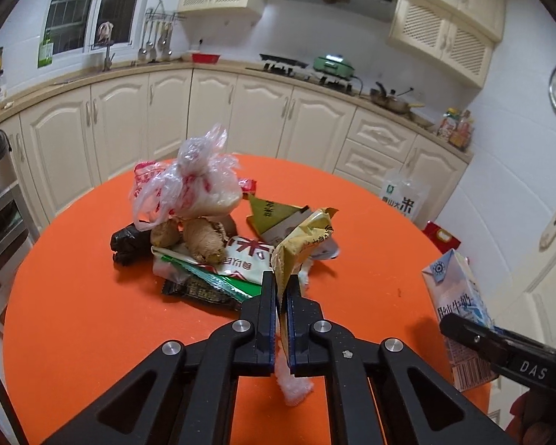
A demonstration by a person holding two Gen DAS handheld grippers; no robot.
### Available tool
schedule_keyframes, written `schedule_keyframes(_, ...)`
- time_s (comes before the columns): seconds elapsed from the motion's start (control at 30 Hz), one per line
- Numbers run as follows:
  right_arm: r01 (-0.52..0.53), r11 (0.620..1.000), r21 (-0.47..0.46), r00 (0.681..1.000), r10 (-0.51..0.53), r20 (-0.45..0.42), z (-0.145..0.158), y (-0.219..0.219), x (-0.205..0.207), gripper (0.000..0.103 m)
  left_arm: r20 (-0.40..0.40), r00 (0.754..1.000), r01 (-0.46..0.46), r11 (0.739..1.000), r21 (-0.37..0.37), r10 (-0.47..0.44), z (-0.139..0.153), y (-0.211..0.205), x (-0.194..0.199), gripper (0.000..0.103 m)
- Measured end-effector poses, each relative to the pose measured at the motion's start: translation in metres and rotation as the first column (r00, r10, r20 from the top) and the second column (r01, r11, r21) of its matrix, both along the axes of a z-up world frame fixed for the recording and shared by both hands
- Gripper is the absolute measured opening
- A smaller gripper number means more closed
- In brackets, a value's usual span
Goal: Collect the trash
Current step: 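Carry carton and wrapper to the blue bin and open both grippers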
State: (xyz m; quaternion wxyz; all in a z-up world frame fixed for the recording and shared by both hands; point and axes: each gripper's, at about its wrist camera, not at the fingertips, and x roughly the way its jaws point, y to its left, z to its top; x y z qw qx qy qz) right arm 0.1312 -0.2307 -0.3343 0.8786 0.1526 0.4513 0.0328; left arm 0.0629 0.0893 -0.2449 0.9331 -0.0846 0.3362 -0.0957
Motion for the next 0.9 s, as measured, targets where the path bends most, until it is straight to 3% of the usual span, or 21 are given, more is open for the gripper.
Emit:
schedule_keyframes(0.23,-0.006,1.0,0.003,0.999,0.005,0.046,0.014,-0.009,-0.017,0.046,0.09,0.996,0.01,0.999,0.042,-0.014,0.003,-0.018,-0.044,0.0)
schedule_keyframes(0.6,0.002,1.0,0.016,0.994,-0.004,0.11,0.039,-0.022,-0.038,0.046,0.136,0.989,0.051,0.997,0.054,-0.058,-0.003,-0.038,-0.097,0.0)
schedule_keyframes(0.67,0.004,1.0,0.021,0.994,-0.006,0.112,0.04,-0.023,-0.04,0.046,0.126,0.99,0.057,0.997,0.059,-0.064,-0.006,-0.038,-0.103,0.0)
schedule_keyframes(0.8,0.004,1.0,0.026,0.995,-0.007,0.103,0.036,-0.022,-0.042,0.046,0.016,0.995,0.096,0.992,0.087,-0.098,-0.024,-0.047,-0.094,0.002)
schedule_keyframes(0.9,0.003,1.0,0.03,0.996,-0.005,0.094,0.032,-0.022,-0.043,0.046,-0.04,0.995,0.101,0.989,0.112,-0.097,-0.043,-0.05,-0.09,0.015)
